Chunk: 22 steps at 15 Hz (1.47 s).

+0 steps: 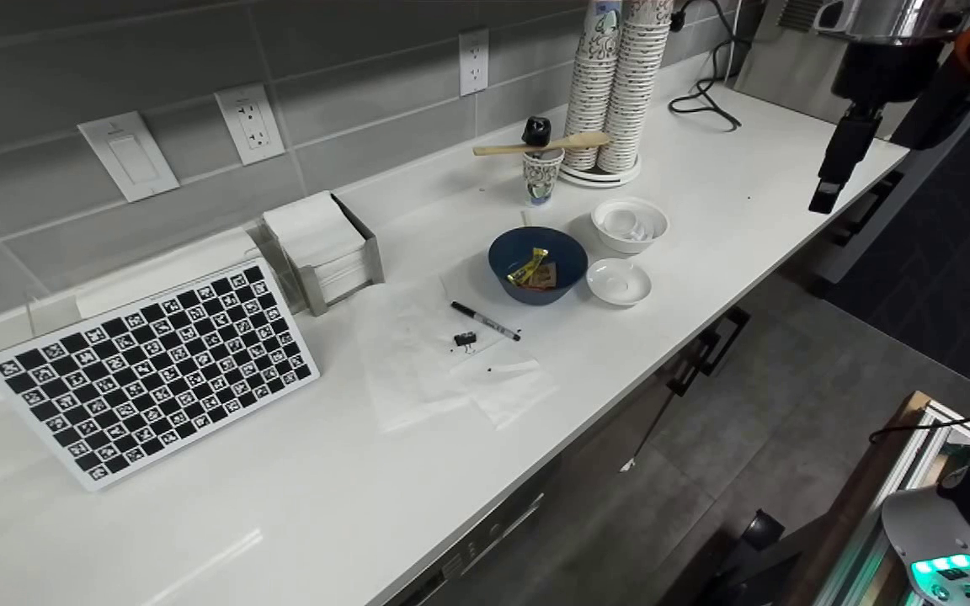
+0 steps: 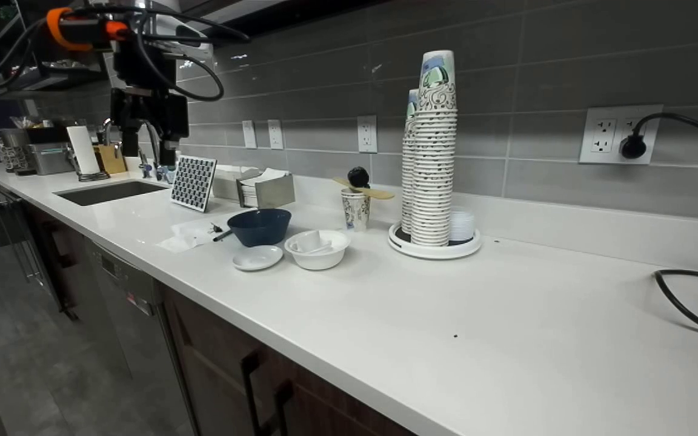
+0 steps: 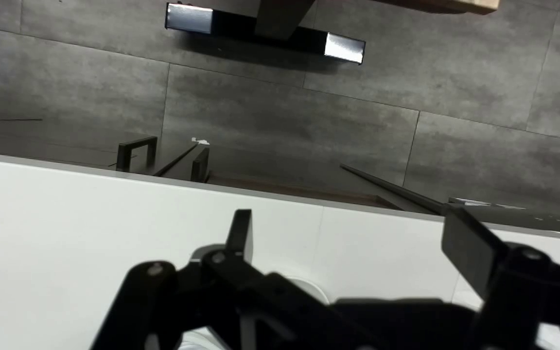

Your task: Move one sachet from the bowl to the plate

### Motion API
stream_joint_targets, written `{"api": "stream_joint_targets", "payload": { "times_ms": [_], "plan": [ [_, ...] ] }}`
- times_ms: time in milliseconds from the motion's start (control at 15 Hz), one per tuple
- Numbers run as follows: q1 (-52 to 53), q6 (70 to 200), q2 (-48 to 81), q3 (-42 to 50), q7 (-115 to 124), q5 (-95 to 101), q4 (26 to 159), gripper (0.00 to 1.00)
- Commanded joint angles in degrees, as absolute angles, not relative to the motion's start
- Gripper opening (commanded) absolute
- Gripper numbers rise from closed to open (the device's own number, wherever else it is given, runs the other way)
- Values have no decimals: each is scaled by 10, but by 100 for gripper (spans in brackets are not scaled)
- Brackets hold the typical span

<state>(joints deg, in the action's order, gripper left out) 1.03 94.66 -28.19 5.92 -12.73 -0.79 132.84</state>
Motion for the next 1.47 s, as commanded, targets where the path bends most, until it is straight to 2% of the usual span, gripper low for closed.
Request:
{"api": "stream_joint_targets", "payload": {
  "times_ms": [0, 133, 333, 733, 1000, 1067, 1400],
  "plan": [
    [5, 945, -281, 55, -129, -10, 1327, 100],
    [5, 945, -281, 55, -129, -10, 1327, 100],
    [0, 928, -201, 58, -118, -6, 1254, 100],
    [-41, 925, -45, 56, 25, 15, 1058, 100],
    [-20, 913, 49, 36, -64, 11, 929, 100],
    [-30, 943, -2, 41, -25, 13, 1010, 100],
    [-23, 933, 45, 31, -52, 14, 948, 100]
  ]
}}
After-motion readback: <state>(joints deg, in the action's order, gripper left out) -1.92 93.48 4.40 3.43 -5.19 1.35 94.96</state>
